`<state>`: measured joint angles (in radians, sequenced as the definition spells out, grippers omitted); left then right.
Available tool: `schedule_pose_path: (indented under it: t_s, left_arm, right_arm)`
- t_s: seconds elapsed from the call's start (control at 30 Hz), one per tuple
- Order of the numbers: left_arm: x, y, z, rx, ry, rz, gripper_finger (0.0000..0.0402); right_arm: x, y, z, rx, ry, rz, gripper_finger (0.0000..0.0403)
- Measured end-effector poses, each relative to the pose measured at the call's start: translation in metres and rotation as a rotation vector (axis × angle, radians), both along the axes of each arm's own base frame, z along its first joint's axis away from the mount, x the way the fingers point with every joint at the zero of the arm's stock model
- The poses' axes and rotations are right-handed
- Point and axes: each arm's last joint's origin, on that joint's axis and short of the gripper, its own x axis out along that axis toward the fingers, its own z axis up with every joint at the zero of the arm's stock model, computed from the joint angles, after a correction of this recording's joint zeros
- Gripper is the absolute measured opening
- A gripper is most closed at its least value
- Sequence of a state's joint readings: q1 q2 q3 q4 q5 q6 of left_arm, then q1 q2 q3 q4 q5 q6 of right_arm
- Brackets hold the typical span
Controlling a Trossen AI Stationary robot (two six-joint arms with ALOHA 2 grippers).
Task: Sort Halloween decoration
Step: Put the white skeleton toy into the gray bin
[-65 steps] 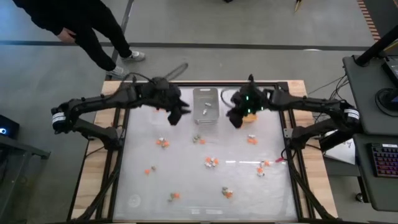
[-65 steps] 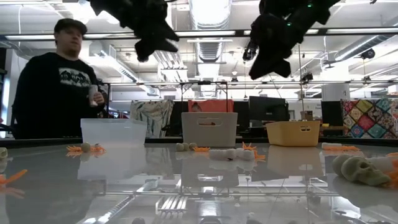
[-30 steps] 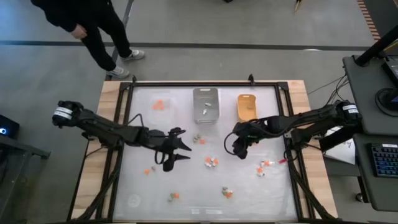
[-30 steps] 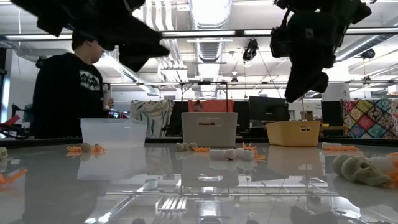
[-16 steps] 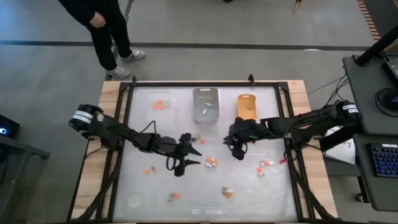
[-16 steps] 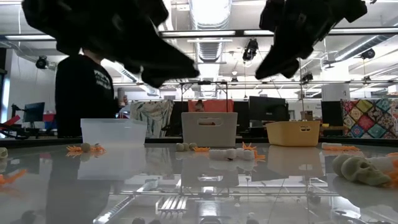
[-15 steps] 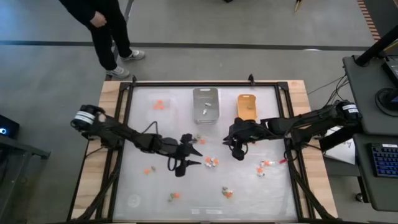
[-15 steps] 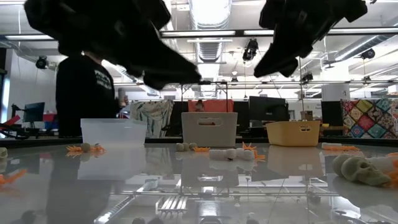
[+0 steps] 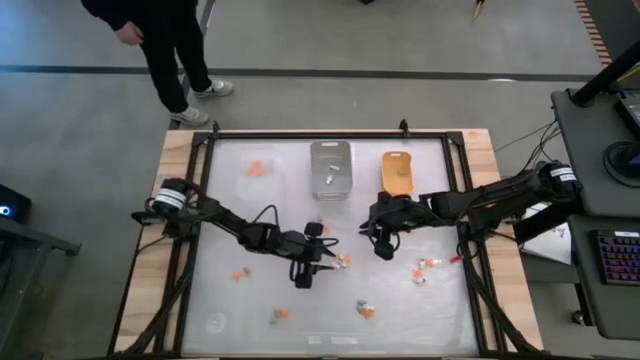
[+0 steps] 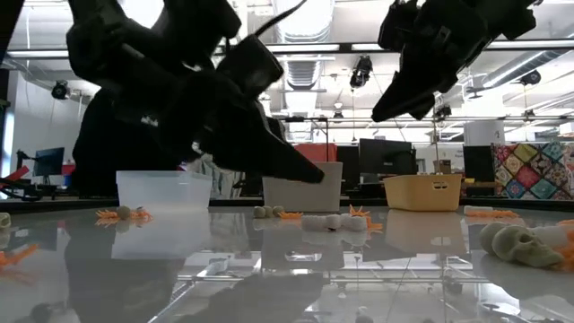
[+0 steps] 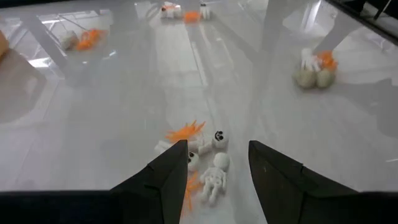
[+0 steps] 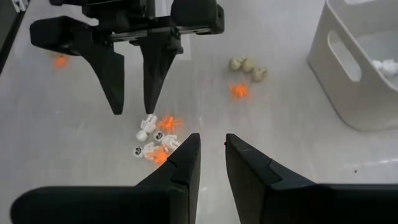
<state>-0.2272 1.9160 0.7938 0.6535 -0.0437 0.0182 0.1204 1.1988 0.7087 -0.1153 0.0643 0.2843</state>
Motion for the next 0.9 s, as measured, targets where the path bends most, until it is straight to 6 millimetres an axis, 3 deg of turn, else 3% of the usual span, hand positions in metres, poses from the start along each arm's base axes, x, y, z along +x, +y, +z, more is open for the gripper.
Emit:
schedule_pose_path:
  t_s: [0.9]
  left_arm:
    - [0.012, -0.004, -0.025, 0.006, 0.046, -0.013, 0.0152]
  right_arm:
    - [0.0, 0.0, 0.0, 0.025, -0.016, -0.018, 0.0066]
